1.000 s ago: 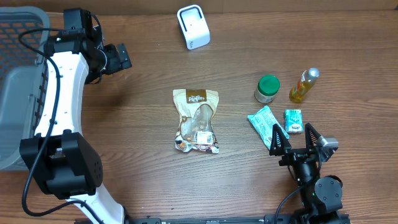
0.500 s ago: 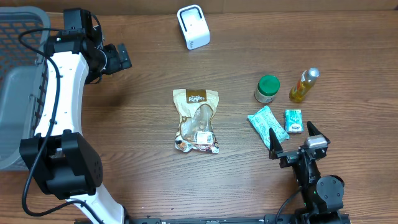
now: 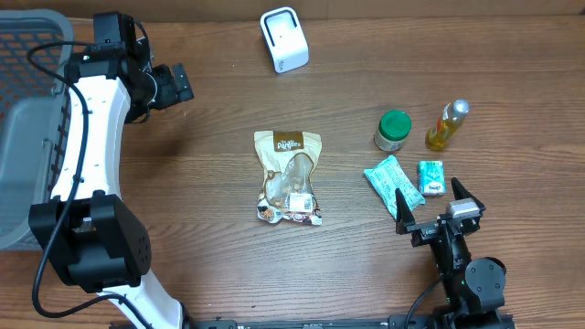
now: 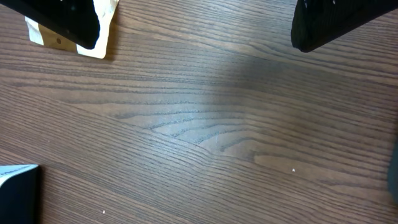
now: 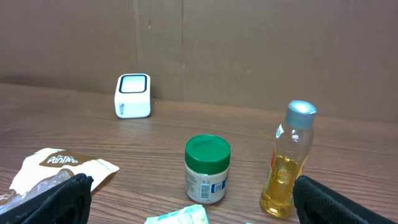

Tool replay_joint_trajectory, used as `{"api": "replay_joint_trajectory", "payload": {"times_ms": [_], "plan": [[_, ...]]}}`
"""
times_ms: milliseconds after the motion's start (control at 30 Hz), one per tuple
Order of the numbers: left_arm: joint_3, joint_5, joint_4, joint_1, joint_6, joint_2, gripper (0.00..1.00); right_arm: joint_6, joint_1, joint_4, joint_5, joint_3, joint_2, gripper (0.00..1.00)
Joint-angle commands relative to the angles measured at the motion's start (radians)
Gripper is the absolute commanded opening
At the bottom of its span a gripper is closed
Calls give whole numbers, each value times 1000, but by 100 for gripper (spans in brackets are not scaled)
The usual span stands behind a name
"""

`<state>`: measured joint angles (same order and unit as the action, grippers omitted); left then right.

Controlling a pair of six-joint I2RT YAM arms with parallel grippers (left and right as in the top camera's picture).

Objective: Scan the item barcode

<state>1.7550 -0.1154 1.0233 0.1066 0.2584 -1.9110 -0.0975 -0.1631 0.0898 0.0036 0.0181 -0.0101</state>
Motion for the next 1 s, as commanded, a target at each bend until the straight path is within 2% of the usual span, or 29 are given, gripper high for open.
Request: {"api": "replay_joint_trajectory", "payload": {"times_ms": [0,700,833,967], "plan": [[21,3,-3,-2,-8,8,100,-5,6,-5,-6,-10,7,100],[21,3,-2,-2,-8,27,100,-5,6,-5,-6,-10,7,100],[21,3,-3,-2,-8,121,100,-5,6,-5,-6,-10,7,100],[21,3,-3,-1,-8,297,100,-5,6,-5,-6,-10,7,100]]}}
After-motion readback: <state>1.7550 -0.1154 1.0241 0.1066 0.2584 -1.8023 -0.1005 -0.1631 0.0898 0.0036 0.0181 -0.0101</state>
